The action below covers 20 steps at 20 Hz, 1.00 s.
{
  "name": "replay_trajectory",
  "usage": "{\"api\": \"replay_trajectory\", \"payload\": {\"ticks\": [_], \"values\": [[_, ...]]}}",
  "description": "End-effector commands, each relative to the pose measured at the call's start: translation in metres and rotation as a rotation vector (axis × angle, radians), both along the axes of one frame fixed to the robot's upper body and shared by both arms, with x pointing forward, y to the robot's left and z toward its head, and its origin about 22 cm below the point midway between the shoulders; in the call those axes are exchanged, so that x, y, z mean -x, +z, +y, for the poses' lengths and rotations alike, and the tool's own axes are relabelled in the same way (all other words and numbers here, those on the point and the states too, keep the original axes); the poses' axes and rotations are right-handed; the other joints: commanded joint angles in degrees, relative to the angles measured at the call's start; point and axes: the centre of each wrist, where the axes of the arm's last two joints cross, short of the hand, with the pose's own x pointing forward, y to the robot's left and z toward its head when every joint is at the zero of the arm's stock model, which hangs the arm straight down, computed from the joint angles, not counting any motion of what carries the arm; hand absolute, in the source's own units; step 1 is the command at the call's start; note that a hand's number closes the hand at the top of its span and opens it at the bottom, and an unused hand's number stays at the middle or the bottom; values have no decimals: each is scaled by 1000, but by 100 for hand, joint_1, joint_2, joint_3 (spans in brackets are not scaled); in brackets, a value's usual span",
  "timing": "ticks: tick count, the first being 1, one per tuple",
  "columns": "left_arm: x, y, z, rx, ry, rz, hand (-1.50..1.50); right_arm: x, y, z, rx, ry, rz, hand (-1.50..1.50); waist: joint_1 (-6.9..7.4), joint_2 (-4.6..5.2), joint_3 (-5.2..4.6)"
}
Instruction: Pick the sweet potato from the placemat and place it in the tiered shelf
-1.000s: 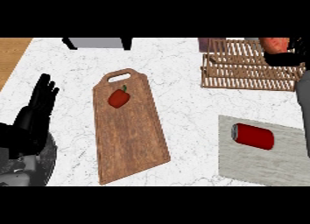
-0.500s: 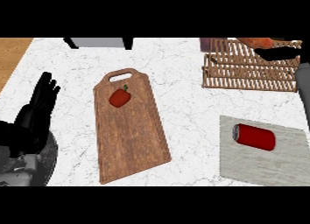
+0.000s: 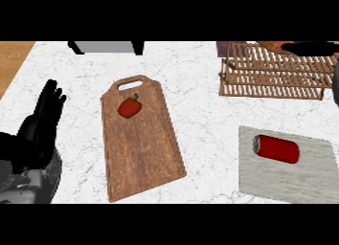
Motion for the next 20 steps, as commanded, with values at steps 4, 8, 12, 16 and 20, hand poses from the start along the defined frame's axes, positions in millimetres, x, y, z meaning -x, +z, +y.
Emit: {"api": "replay_trajectory", "payload": {"ticks": [4,8,12,16,20], "values": [[-5,4,7,1,17,15,0,11,23,-24,-116,-88,-99,-150,-99,-33,-3],[5,-7,11,-5,11,14,0,33,55,-67,-145,-181,-115,-150,-155,-57,-7],[4,-7,23,12,20,26,0,68,48,-113,-194,-263,-92,-150,-164,-47,-6],[17,-8,4,7,18,26,0,120,60,-167,-174,-245,-74,-150,-173,-54,-2],[15,3,11,-3,27,1,0,149,50,-182,-197,-219,-66,-150,-115,-34,-2]]}}
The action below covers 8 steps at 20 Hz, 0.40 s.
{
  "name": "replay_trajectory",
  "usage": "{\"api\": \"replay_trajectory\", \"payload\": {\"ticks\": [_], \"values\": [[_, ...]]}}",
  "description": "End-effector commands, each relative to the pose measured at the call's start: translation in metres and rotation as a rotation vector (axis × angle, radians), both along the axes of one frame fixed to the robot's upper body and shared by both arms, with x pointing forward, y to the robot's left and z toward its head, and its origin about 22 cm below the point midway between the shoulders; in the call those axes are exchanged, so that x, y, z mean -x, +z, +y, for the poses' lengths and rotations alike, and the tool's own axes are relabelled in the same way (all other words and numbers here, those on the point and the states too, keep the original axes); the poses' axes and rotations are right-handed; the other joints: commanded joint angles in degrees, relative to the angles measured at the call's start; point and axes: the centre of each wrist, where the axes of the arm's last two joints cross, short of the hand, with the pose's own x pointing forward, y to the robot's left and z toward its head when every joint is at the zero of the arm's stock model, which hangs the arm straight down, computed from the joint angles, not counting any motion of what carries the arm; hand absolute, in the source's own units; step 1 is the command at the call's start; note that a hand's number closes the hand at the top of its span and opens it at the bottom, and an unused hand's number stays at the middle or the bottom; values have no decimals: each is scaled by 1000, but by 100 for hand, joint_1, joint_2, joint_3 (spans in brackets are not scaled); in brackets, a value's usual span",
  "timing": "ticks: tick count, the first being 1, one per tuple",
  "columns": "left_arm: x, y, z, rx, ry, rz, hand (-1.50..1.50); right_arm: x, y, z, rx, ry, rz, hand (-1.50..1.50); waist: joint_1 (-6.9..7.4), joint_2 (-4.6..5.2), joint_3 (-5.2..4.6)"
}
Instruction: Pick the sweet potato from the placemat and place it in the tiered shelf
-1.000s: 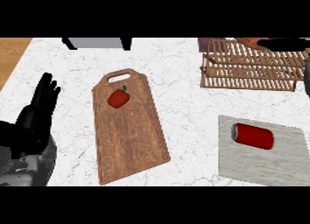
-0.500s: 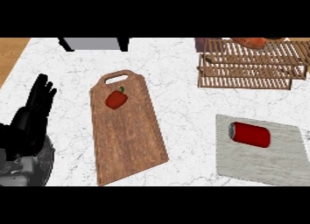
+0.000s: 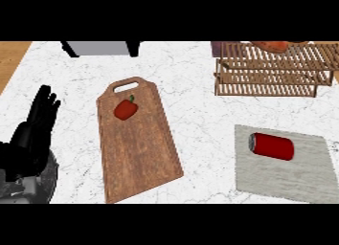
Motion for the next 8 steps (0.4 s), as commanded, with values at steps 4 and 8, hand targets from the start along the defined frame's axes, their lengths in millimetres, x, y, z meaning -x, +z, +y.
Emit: {"api": "replay_trajectory", "payload": {"ticks": [4,8], "values": [[1,-6,0,2,-21,5,0,62,-18,-36,-1,43,-1,-150,40,18,2],[-2,-4,8,-10,-13,2,0,83,-1,-63,-10,64,-23,-150,82,31,4]]}}
